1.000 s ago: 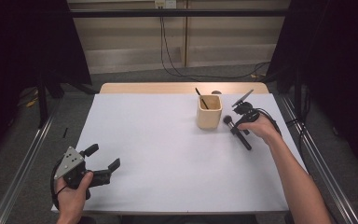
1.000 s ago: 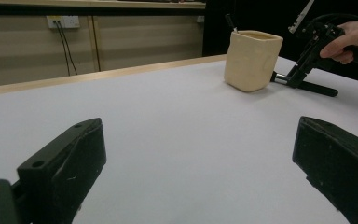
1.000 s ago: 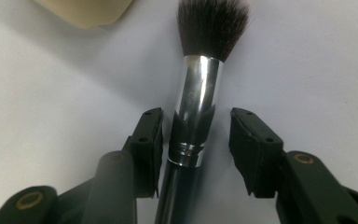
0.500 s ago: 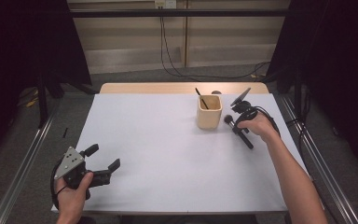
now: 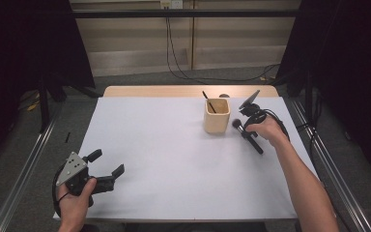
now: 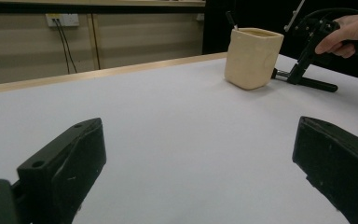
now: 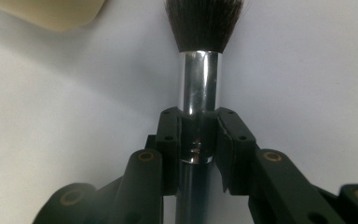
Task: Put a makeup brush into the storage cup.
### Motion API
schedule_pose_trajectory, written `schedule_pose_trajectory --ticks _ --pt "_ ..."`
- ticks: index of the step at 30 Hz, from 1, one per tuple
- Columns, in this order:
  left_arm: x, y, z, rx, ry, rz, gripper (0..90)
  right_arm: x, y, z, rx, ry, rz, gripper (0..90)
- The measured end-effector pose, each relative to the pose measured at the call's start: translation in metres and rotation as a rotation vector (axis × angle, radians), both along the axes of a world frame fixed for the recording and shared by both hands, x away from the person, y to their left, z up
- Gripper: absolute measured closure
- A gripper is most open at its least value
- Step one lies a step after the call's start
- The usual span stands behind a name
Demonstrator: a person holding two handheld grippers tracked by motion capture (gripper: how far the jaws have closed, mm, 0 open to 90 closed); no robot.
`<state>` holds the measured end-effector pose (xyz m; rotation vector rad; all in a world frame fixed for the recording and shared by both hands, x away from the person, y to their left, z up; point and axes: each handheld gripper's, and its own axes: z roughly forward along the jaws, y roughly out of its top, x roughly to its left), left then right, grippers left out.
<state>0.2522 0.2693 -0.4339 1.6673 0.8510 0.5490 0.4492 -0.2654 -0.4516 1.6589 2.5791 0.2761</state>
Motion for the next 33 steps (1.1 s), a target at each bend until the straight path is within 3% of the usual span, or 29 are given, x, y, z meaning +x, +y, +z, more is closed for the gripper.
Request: schedule_pose_trajectory --ticks 8,19,25,33 --pt "0.0 0.0 0.0 0.001 -0.001 0.002 2.7 -0.003 -0.003 0.006 0.029 -0.026 -0.021 72.6" --pt "0.0 0.001 0.0 0.004 -0.001 0.004 2.7 -0.013 -0.004 0.018 0.046 -0.123 -0.041 72.6" --pt "0.0 0.0 0.0 0.006 0.002 0.006 2.7 -0.02 -0.016 0.023 0.084 -0.211 -0.091 72.7" --pt "0.0 0.0 0.0 0.005 0.002 0.004 2.7 -0.031 -0.023 0.028 0.164 -0.341 -0.102 72.7"
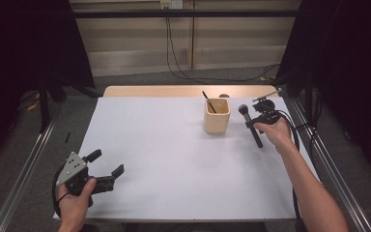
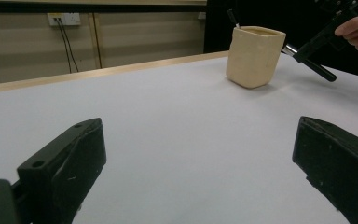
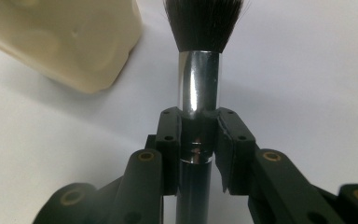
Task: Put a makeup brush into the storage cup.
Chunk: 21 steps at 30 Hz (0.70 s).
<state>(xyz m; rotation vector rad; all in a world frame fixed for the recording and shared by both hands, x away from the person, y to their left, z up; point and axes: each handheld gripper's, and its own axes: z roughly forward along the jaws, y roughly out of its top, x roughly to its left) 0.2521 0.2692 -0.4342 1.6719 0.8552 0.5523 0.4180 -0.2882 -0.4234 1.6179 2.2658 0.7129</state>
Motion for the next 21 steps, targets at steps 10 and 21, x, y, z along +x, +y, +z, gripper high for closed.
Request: schedule_pose_trajectory --ticks 10,21 --pt "0.0 0.001 0.0 0.002 -0.002 0.001 2.7 -0.012 -0.008 -0.003 0.06 -0.101 -0.028 72.7" --pt "0.0 0.001 0.0 0.004 -0.001 0.005 2.7 -0.027 -0.018 -0.004 0.144 -0.231 -0.036 72.7"
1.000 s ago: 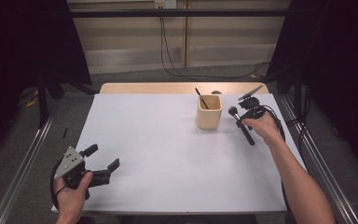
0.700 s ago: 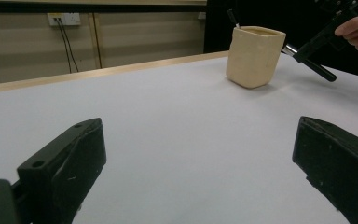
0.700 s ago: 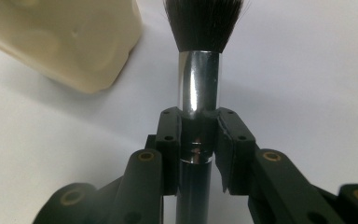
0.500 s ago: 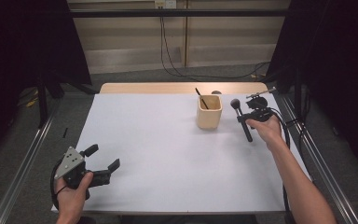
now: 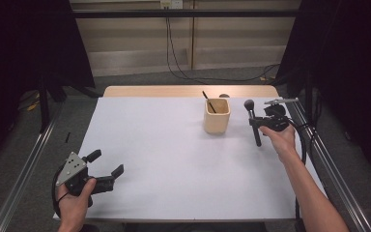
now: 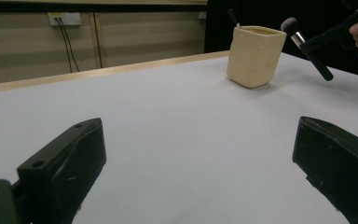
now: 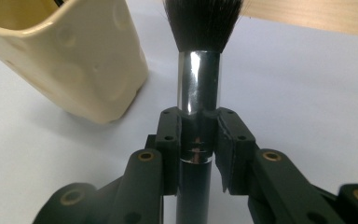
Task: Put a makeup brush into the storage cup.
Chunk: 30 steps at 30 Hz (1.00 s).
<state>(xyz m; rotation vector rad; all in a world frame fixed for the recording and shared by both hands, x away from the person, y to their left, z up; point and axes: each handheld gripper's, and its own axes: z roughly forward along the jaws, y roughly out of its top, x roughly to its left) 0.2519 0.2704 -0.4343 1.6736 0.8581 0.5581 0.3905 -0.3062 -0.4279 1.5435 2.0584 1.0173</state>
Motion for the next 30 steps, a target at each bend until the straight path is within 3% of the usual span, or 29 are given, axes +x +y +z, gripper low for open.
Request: schedule_pose_trajectory --ticks 16,22,30 --pt "0.0 0.0 0.0 -0.006 0.001 0.0 2.7 -0.019 -0.01 -0.009 0.104 -0.156 0.014 72.7" --pt "0.0 0.002 0.0 -0.006 0.003 0.005 2.7 -0.023 -0.007 -0.008 0.118 -0.194 0.036 72.7" --pt "-0.001 0.001 0.0 -0.005 0.003 0.0 2.7 -0.028 -0.007 -0.008 0.157 -0.25 0.024 72.7"
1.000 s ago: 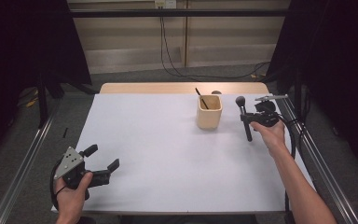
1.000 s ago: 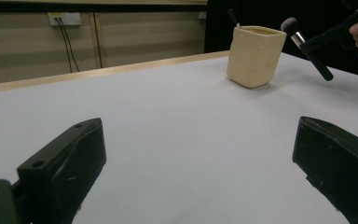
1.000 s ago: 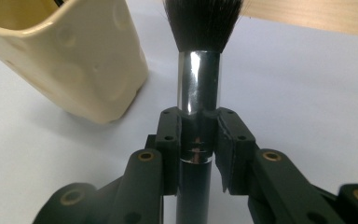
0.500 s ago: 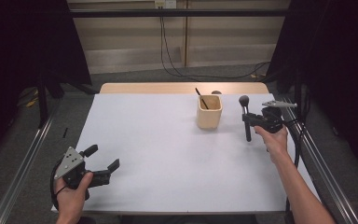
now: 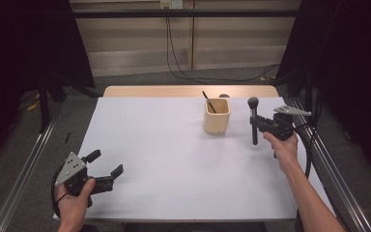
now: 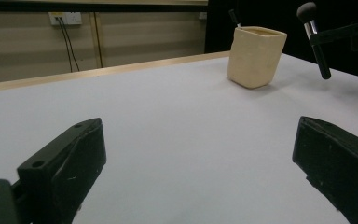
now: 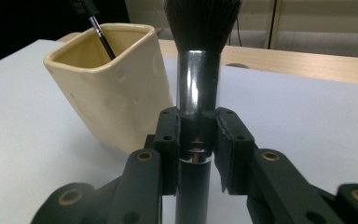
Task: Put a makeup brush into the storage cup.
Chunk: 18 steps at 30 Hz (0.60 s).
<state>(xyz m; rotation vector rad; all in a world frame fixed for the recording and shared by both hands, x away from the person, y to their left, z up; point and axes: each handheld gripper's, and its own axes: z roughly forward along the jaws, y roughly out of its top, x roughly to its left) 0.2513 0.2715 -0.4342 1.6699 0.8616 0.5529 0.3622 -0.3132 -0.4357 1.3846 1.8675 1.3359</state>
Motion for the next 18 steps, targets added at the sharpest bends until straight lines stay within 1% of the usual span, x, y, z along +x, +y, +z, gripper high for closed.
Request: schedule_pose_trajectory --ticks 5,6,8,10,15,18 --pt "0.0 0.0 -0.001 0.0 0.004 -0.004 2.7 -0.004 -0.002 0.006 0.028 -0.041 0.0 72.7" --pt "0.0 -0.001 0.0 0.001 0.001 -0.005 2.7 -0.004 -0.003 0.007 0.031 -0.052 0.002 72.7" --pt "-0.002 -0.001 0.001 0.0 -0.011 -0.006 2.7 -0.006 -0.003 0.009 0.052 -0.069 -0.001 72.6" --pt "-0.002 -0.002 0.002 0.005 -0.015 -0.015 2.7 -0.007 -0.003 0.011 0.075 -0.084 0.0 72.6" --pt "-0.002 -0.002 0.001 0.006 -0.011 -0.016 2.7 -0.01 -0.004 0.016 0.084 -0.118 -0.006 72.6" --pt "-0.002 -0.002 0.001 0.006 -0.01 -0.015 2.7 -0.011 -0.004 0.02 0.087 -0.134 0.002 72.6"
